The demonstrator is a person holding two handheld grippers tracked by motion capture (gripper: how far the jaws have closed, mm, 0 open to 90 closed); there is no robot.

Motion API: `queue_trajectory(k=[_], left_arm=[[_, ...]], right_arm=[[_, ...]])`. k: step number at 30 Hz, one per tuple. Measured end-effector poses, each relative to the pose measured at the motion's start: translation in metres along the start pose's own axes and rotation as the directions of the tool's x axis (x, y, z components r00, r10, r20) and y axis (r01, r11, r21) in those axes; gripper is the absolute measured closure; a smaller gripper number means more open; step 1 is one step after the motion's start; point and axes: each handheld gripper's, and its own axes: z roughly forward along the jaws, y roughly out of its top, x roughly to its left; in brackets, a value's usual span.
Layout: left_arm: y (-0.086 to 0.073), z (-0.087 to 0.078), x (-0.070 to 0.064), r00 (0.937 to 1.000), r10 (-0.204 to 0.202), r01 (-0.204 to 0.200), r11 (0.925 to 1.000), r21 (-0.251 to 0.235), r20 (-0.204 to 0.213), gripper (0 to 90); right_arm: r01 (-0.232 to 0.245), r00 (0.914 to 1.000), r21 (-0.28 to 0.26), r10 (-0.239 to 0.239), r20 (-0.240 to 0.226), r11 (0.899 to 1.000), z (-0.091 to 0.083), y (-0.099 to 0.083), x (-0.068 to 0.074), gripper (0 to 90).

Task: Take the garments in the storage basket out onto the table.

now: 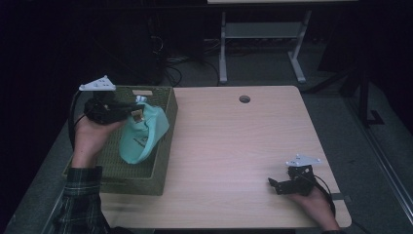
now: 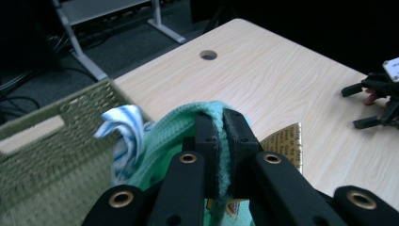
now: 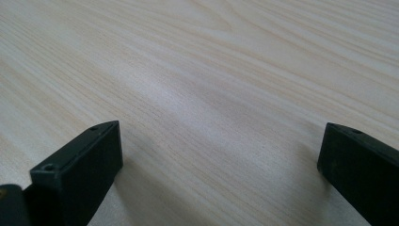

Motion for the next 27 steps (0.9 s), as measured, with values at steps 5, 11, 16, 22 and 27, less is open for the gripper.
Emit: queue_trajectory(k=[5, 11, 16, 22, 27], left_arm=[[0.017, 0.004, -0.009, 0.9996, 0.027, -0.027, 0.9995, -0.016, 0.011, 84.9], [0.03, 0.01, -0.017, 0.9984, 0.049, -0.049, 0.9983, -0.031, 0.026, 85.0], [0.042, 0.017, -0.023, 0.9969, 0.063, -0.061, 0.9973, -0.041, 0.047, 85.0], [0.054, 0.029, -0.031, 0.9941, 0.079, -0.076, 0.996, -0.046, 0.074, 85.1], [0.063, 0.042, -0.041, 0.9904, 0.101, -0.097, 0.9942, -0.044, 0.094, 85.2]], right_arm=[[0.0, 1.0, 0.0, 0.0, 0.0, 1.0, 0.0, 0.0, 0.0, 0.0], [0.0, 1.0, 0.0, 0.0, 0.0, 1.0, 0.0, 0.0, 0.0, 0.0], [-0.003, 1.0, 0.002, 0.003, 0.001, 1.0, 0.0, 0.0, 0.0, 0.0], [-0.005, 1.0, 0.003, 0.005, 0.0, 1.0, 0.0, 0.0, 0.0, 0.0], [-0.005, 1.0, 0.002, 0.005, 0.0, 1.0, 0.0, 0.0, 0.0, 0.0]])
